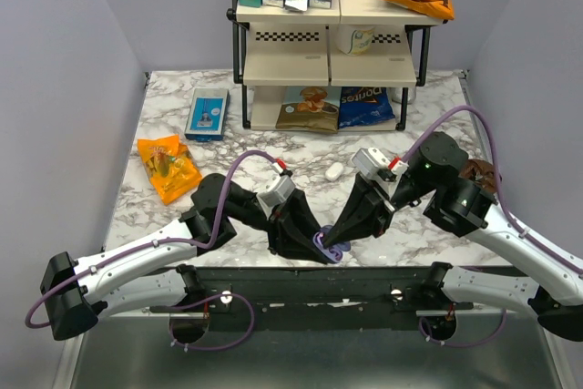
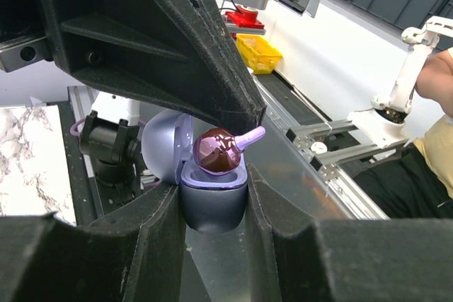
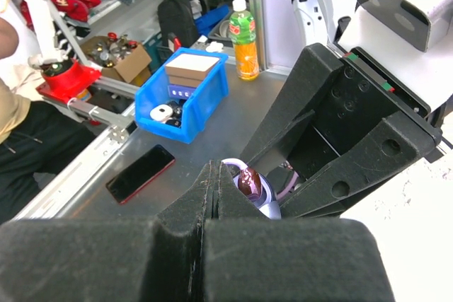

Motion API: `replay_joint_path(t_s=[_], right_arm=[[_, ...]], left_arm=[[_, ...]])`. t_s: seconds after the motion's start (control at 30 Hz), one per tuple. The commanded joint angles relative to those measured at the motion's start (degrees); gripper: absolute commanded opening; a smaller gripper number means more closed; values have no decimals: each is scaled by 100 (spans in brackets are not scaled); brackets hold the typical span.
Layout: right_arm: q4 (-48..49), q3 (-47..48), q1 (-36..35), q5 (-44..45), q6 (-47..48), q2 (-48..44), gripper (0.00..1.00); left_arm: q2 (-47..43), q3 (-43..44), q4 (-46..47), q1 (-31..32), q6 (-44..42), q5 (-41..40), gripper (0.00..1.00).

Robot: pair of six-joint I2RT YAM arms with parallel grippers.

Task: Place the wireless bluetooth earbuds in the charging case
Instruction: Place the earbud in the charging case.

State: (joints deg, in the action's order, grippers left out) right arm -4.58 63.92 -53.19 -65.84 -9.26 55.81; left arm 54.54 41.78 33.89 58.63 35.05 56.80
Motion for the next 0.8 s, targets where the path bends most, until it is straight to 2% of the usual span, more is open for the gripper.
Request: replay_joint_path(t_s=[0.0,0.77], right_arm=[[-825,147,-16,388,424,44,1],[-1019,235,-16,186,512,-9,1]], left_arm=[[-172,296,408,34,-138,-257,0],[-146,322,197,34,-314,-292,0]])
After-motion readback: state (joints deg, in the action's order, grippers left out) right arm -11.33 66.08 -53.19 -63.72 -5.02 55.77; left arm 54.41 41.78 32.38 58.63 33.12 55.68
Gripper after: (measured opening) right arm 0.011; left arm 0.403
